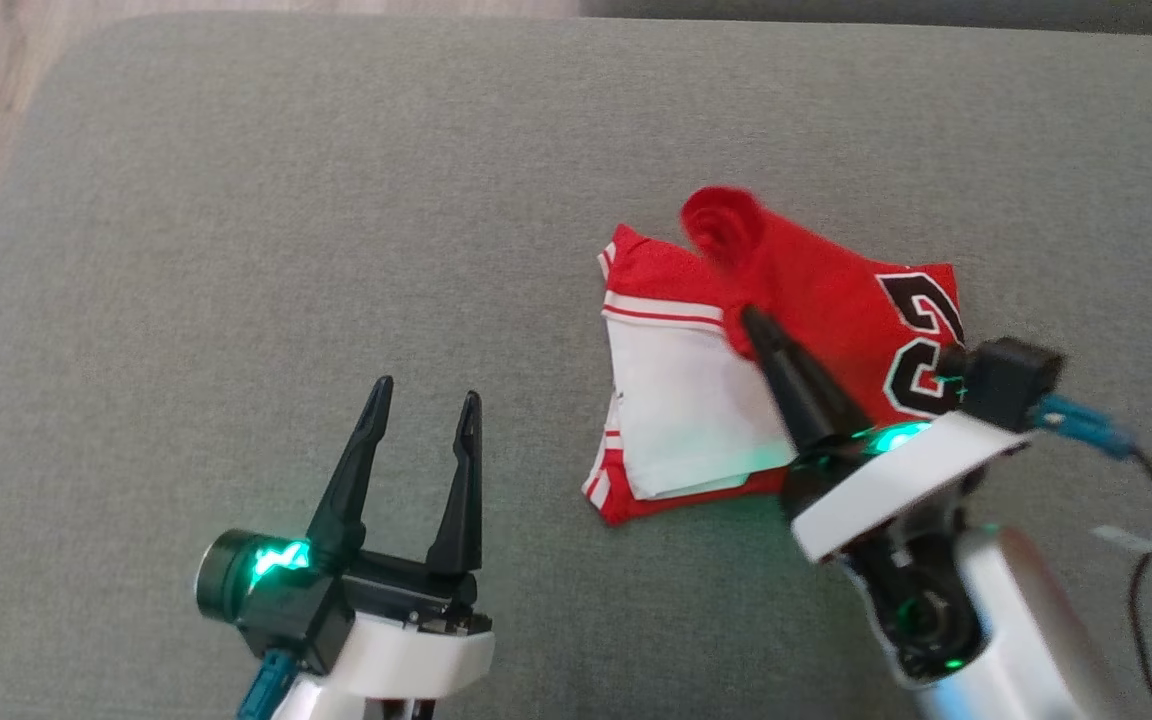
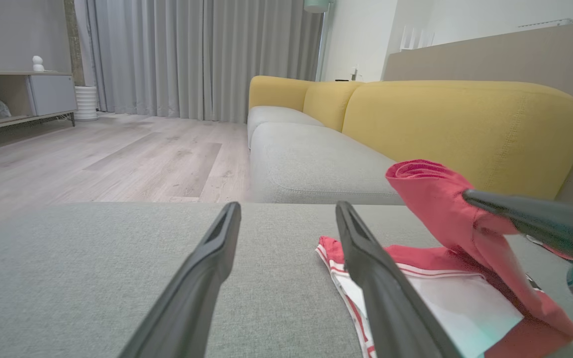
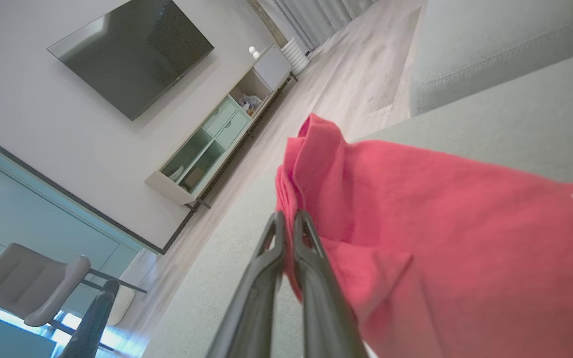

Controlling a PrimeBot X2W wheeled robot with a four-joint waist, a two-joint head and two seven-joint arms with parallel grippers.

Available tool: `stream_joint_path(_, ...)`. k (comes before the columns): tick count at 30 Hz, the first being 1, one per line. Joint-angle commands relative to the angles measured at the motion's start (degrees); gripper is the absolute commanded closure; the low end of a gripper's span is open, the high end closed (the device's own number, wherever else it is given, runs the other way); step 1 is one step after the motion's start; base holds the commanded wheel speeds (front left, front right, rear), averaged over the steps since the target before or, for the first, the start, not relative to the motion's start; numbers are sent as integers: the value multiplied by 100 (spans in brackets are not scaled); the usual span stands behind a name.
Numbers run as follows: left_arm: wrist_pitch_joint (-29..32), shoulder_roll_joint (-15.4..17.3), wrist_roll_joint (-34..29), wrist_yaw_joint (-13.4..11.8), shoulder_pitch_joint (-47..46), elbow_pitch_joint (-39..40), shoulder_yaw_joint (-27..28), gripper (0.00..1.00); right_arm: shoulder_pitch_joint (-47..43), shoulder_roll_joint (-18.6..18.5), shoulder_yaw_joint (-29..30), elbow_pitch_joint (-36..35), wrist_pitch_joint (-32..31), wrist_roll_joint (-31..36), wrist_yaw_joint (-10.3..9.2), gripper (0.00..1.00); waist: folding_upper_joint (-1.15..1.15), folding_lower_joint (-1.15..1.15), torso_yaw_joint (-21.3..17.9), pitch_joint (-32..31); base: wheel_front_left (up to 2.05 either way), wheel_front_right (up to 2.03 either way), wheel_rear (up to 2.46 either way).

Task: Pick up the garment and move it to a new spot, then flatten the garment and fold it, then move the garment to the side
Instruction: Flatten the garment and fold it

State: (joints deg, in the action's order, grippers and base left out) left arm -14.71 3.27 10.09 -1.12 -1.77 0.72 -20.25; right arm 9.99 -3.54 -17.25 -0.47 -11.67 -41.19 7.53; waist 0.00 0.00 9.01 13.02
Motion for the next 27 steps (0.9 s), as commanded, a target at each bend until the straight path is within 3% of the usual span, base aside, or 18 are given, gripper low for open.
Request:
stream_joint_path(1, -29, -30, 44, 25, -76, 153, 189, 0, 235, 64, -257, -70, 177, -84, -4, 100, 0, 0, 61, 17, 0, 0, 0)
stream_joint_path(6, -29, -36, 70, 48, -103, 95, 141, 0, 510, 65, -806, 612, 657, -330, -4, 97, 0, 0, 192, 20, 0, 0, 0)
stream_joint_path(7, -29, -37, 87, 41, -106, 90, 127, 0, 564, 65, -911, 736, 716, -368, -4, 80, 0, 0, 210, 15, 0, 0, 0)
stream_joint_path(8, -29, -37, 102, 31, -109, 87, 113, 0, 609, 65, -1010, 845, 774, -424, -4, 50, 0, 0, 226, 9, 0, 0, 0)
stream_joint_path(9, -29, -37, 117, 22, -112, 85, 99, 0, 652, 65, -1097, 938, 840, -478, -4, 0, 0, 0, 241, 3, 0, 0, 0)
stream_joint_path(15, -29, -38, 156, -9, -44, 53, 82, 0, 756, 66, -1231, 1131, 1194, -652, -4, 0, 0, 0, 255, -126, 0, 0, 0)
stream_joint_path(22, -29, -38, 108, -47, 135, 7, 242, 0, 278, 59, 24, 646, 1736, 138, -4, 0, 0, 0, 76, -468, 0, 0, 0)
stream_joint_path(27, -29, -39, 83, -87, 255, 11, 369, 0, -290, -233, 969, 318, 2105, 875, -4, 0, 0, 0, -147, -714, 0, 0, 0)
